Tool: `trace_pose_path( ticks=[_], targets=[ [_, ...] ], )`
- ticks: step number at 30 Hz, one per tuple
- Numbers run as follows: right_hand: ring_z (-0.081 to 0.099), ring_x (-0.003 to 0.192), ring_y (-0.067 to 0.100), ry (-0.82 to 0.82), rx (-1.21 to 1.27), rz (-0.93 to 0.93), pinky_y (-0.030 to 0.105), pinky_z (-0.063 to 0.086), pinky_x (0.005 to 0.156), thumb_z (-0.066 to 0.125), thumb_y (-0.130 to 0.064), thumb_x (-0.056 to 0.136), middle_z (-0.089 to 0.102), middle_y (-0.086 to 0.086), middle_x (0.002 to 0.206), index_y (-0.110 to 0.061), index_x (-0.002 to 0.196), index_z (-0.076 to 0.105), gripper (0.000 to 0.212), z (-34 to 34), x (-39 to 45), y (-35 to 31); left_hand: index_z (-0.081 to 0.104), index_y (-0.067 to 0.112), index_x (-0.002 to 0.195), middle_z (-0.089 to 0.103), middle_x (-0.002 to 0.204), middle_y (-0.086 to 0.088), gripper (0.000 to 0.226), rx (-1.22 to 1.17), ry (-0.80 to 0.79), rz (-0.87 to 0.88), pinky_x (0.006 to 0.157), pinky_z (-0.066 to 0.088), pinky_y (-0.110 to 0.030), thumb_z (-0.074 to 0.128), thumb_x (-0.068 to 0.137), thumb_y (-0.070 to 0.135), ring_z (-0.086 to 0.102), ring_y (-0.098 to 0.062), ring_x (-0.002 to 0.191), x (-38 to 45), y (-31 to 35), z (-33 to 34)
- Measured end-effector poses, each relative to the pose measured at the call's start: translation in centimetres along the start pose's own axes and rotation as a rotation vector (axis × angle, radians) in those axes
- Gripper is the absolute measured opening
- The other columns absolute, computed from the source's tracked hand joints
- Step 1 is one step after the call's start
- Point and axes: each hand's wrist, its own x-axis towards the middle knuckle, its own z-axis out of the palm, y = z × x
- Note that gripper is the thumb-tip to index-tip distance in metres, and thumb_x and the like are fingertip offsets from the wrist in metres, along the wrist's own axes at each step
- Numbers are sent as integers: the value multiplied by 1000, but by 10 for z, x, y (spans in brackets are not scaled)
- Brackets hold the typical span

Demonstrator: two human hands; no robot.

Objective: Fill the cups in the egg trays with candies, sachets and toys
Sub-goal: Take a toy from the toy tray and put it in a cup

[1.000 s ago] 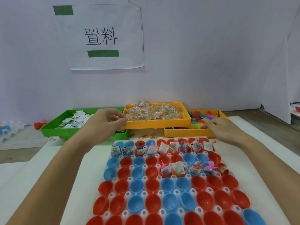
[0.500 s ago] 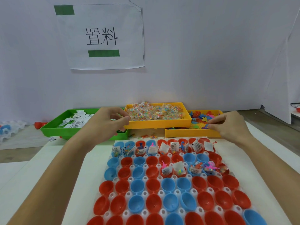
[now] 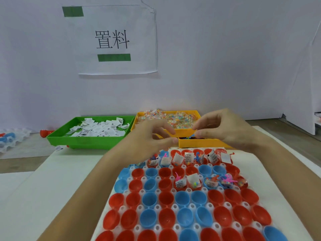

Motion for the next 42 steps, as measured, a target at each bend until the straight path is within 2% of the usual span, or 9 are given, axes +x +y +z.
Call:
trace_pose_path(
  ticks=[7, 10, 15, 22, 26, 29, 32, 36, 42],
  targets=[
    [73, 88, 12, -3, 88, -70, 20, 58, 79, 82, -16, 79, 76, -2, 88, -24, 83, 78, 10, 19, -1, -24, 70, 6, 93, 75, 73, -4, 5, -112, 82, 100, 64, 54, -21, 68, 90, 3, 72, -14, 68, 4, 5, 11],
    [73, 86, 9, 33, 132, -59, 16, 56, 72, 81, -16, 80, 75, -7, 87, -23, 89, 77, 12, 18, -1, -26, 68, 0, 94, 76, 76, -10, 8, -216, 130, 64, 61, 54, -20, 62, 92, -4, 73, -16, 68, 3, 7, 8],
    [74, 76, 8, 48, 101, -35, 12, 52, 63, 68, -23, 92, 76, -5, 79, -18, 92, 76, 9, 23, -1, -31, 68, -2, 95, 76, 80, -14, 10, -368, 120, -10, 61, 57, -19, 61, 95, 5, 73, -17, 69, 1, 12, 7],
    [73, 66, 10, 31, 7, -97, 13, 54, 65, 76, -15, 86, 75, -3, 69, -16, 83, 77, 4, 26, -3, -40, 70, 15, 102, 75, 90, -2, 20, -139, 92, -32, 74, 61, -30, 77, 84, 22, 73, -19, 80, -1, 13, 2],
    [72, 63, 11, 32, -6, -119, 18, 57, 64, 75, -12, 86, 75, -2, 70, -13, 83, 78, 5, 26, -3, -45, 75, 15, 88, 75, 79, -1, 10, -117, 116, 15, 73, 59, -33, 79, 82, 22, 73, -21, 77, -2, 14, 1],
    [73, 64, 11, 37, -4, -134, 19, 57, 65, 74, -12, 87, 76, -3, 71, -15, 84, 79, 6, 27, -4, -47, 76, 15, 85, 75, 75, 1, 4, -79, 85, 41, 69, 57, -25, 78, 83, 18, 70, -11, 70, -2, 14, 0],
    [73, 66, 10, 14, -9, -142, 15, 55, 66, 73, -12, 88, 76, -4, 72, -15, 87, 78, 6, 30, -5, -48, 72, 18, 101, 76, 77, 0, 18, -74, 44, 12, 73, 57, -27, 78, 84, 18, 71, -9, 70, -3, 15, 0],
    [73, 67, 12, 9, -1, -131, 14, 54, 64, 70, -13, 91, 76, -3, 72, -16, 89, 77, 8, 28, -5, -47, 68, 16, 98, 76, 78, -5, 13, -26, -20, -13, 79, 61, -38, 74, 87, 14, 73, -18, 75, -4, 15, -4],
    [72, 67, 11, 108, -18, -108, 12, 51, 60, 67, -16, 93, 75, -2, 75, -17, 90, 75, 8, 15, -3, -44, 63, 10, 91, 77, 81, -6, 9, 16, -259, -127, 73, 59, -25, 70, 88, 6, 74, -22, 79, -9, 6, -19]
  ],
)
